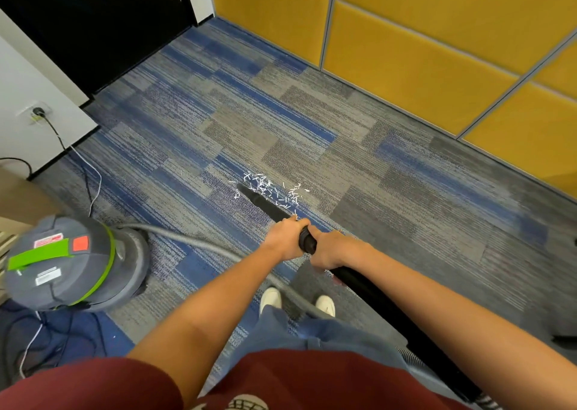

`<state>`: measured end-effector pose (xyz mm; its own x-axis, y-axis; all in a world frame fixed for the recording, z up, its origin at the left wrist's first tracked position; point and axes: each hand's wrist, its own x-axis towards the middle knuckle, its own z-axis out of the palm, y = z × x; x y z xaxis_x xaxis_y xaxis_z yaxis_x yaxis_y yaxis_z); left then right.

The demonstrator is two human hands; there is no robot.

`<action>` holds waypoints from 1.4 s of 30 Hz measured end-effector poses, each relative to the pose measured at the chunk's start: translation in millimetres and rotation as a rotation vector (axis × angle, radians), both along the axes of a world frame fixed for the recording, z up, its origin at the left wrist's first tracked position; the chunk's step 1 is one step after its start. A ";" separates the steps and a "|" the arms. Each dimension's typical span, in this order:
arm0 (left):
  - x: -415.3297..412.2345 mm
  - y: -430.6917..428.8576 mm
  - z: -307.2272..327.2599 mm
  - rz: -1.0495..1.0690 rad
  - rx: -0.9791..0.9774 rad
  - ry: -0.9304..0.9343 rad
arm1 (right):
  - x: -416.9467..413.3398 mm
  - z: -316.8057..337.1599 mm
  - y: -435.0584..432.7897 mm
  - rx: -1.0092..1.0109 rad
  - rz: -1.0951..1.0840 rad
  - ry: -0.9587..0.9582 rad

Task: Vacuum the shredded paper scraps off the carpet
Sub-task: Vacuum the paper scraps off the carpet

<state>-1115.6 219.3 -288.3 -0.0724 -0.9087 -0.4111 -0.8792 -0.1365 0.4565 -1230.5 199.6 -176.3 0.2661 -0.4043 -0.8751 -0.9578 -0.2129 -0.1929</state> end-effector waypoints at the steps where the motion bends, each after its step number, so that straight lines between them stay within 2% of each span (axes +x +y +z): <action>1: -1.4 0.9 0.1 0.010 -0.003 -0.002 | -1.5 -0.6 -1.1 0.004 -0.002 -0.008; 13: -21.9 16.1 3.3 0.074 -0.028 -0.040 | -22.1 4.1 3.5 0.024 0.060 -0.037; 19: -17.4 2.8 10.6 0.136 -0.088 -0.014 | -20.6 12.8 -9.4 -0.028 0.028 -0.075; 23: 1.6 -10.2 11.6 0.152 -0.069 0.015 | -0.9 9.1 -18.1 -0.088 0.089 -0.071; 30: 23.5 -21.4 4.9 0.149 0.006 0.063 | 27.8 3.1 -29.5 -0.015 -0.018 -0.058; 42: 6.4 -41.8 5.5 0.060 0.018 0.085 | 10.2 -2.4 -39.6 -0.021 -0.100 -0.042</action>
<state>-1109.2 177.5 -282.7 -0.0536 -0.9051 -0.4218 -0.8276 -0.1961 0.5260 -1220.3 159.9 -178.7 0.2602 -0.4483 -0.8552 -0.9656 -0.1213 -0.2302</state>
